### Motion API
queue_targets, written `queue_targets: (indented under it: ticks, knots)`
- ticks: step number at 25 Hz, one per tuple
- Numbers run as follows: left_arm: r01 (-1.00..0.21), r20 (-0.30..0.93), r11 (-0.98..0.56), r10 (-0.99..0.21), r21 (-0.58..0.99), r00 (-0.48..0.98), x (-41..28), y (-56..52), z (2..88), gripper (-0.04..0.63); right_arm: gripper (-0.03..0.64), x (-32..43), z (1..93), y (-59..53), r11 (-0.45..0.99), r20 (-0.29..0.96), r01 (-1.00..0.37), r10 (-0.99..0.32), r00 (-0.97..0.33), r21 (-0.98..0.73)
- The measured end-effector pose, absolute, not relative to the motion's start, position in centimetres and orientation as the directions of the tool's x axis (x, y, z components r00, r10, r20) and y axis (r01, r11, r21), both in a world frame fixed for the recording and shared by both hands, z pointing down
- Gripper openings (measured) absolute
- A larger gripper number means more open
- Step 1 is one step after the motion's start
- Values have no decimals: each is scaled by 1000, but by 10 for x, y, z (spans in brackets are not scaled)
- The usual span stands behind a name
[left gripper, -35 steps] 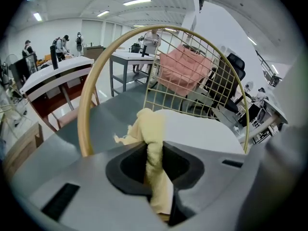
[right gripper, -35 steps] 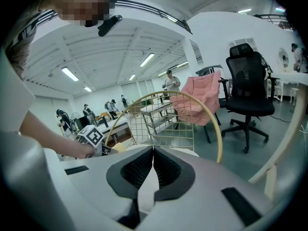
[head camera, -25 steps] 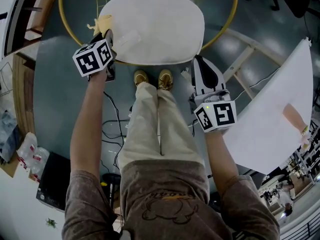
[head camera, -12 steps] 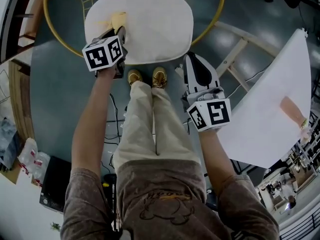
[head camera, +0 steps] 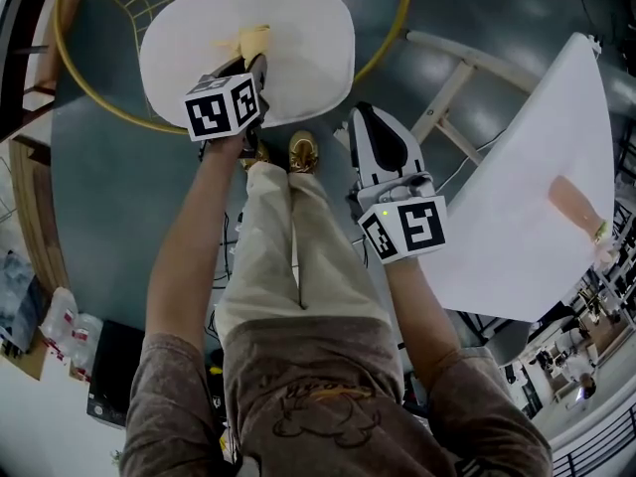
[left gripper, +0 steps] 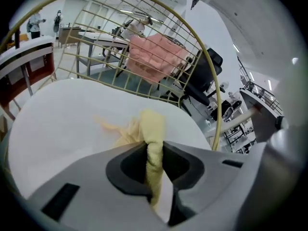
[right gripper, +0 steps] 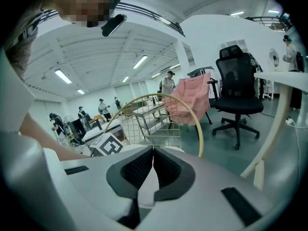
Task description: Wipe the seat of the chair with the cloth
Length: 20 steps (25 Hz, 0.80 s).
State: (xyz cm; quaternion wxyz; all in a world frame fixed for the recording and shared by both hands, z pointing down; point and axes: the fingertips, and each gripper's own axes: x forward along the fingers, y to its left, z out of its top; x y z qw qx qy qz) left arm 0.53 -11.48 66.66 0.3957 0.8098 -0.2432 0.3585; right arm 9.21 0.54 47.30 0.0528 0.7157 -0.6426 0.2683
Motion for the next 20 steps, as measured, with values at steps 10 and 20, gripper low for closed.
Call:
queue_targets:
  ticks: [10,20]
  knots:
    - [-561,717,-613,12,556,697,70,-68,660,75,28,105,474,13,-230,465,-942,-880,94,-244]
    - [-473,627,-580,85,663,775,108,-38,633,75,28,118,472,21,-312,473,-921,-864,173,-234]
